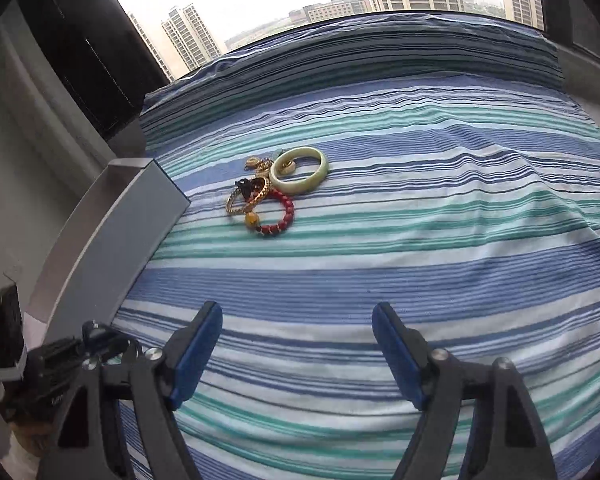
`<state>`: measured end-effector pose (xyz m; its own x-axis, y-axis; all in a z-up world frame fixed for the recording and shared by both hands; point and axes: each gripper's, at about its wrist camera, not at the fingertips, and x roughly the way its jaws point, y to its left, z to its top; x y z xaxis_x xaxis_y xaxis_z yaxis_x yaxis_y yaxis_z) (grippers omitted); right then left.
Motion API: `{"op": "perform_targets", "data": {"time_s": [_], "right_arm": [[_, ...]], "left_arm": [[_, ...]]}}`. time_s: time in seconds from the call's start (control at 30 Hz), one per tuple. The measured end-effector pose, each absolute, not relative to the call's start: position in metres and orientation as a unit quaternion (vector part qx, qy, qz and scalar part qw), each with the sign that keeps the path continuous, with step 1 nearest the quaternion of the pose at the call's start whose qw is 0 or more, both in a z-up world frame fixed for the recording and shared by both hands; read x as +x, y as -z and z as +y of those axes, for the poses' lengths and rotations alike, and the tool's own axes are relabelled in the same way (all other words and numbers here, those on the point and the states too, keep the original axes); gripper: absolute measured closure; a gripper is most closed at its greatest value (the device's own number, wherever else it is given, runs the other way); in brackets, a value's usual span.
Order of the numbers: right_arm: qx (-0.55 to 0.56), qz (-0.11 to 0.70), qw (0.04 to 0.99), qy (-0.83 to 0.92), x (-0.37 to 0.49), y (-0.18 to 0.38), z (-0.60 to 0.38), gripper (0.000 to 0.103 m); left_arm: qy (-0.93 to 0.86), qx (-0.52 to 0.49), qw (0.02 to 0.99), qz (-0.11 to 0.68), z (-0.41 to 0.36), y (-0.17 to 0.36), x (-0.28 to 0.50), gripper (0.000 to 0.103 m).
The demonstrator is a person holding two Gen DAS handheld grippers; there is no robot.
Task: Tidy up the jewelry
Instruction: 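Lower the left tool onto the black wristwatch and close on its strap, then grasp the gold twisted bangle with the right tool while the left tool holds the watch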
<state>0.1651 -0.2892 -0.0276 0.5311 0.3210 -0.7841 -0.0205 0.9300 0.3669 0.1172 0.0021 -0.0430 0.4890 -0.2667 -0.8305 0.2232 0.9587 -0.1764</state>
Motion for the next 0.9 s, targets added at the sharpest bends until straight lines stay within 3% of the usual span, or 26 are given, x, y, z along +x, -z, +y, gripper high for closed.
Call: {"op": "perform_targets", "data": {"time_s": [0.07, 0.17, 0.4, 0.5, 0.67, 0.9], "right_arm": [[0.203, 0.497, 0.837, -0.108, 0.207, 0.036, -0.287, 0.074], [0.258, 0.527, 0.801, -0.121, 0.256, 0.054, -0.269, 0.075], [0.273, 0.556, 0.78, -0.09, 0.316, 0.094, -0.223, 0.075], [0.288, 0.562, 0.771, -0.078, 0.33, 0.109, -0.218, 0.085], [0.315, 0.548, 0.771, -0.076, 0.332, 0.116, -0.22, 0.095], [0.34, 0.529, 0.761, -0.159, 0.291, 0.085, -0.225, 0.095]], "left_arm": [[0.143, -0.029, 0.862, 0.485, 0.007, 0.042, 0.11, 0.087], [0.139, -0.037, 0.862, 0.486, 0.014, 0.042, 0.105, 0.087], [0.132, -0.049, 0.861, 0.489, 0.028, 0.045, 0.097, 0.087], [0.132, -0.053, 0.86, 0.49, 0.033, 0.045, 0.093, 0.087], [0.131, -0.054, 0.86, 0.49, 0.036, 0.045, 0.091, 0.087], [0.13, -0.06, 0.86, 0.49, 0.038, 0.044, 0.088, 0.087]]}}
